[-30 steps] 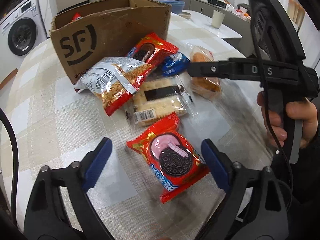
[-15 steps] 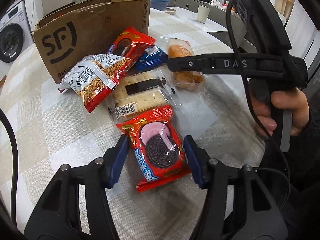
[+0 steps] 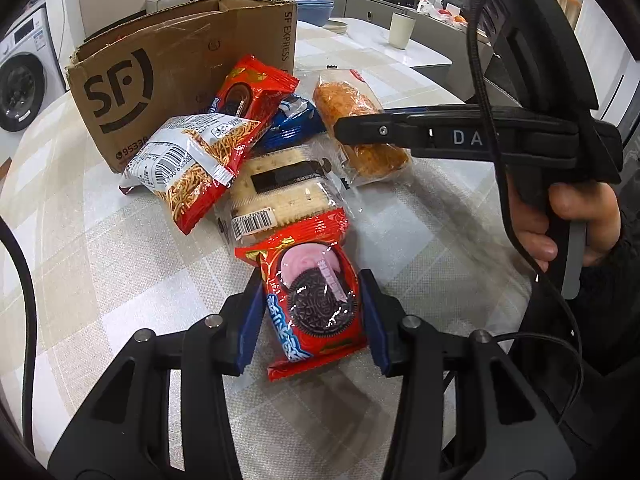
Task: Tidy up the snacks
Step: 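Lift the Oreo pack and bread loaf with both grippers and carry them over the box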
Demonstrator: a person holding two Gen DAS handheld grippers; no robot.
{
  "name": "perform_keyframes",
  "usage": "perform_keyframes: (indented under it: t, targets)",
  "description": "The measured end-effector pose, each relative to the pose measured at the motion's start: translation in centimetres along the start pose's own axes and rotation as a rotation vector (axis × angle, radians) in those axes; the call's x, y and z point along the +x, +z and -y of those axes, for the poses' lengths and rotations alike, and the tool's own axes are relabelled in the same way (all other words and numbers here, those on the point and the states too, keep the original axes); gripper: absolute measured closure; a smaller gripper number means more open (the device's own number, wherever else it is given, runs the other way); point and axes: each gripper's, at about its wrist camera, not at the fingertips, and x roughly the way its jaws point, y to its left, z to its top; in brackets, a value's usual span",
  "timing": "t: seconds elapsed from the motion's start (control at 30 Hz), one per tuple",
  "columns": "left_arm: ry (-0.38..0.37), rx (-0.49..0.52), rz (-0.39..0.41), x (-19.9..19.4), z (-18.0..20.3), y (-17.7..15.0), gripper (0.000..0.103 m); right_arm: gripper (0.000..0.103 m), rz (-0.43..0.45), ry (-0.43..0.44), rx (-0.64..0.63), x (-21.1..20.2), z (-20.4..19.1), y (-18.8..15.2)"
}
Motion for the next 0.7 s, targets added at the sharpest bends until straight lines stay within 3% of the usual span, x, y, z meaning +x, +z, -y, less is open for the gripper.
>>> perform_keyframes:
  t: [0.3,0.7]
  targets:
    - [-0.018,-0.025,0.024,-1.2,-0.9,-0.1,0.062,0.062,0.04,0.027,-0.017,-1.2,-0.1,0.2]
    - [-0.042,-0.077,0.119,-4.7,-2.2,0.0,0.062,0.062,0.119,0.08,-0.029,-3.1,-0.7,0.5]
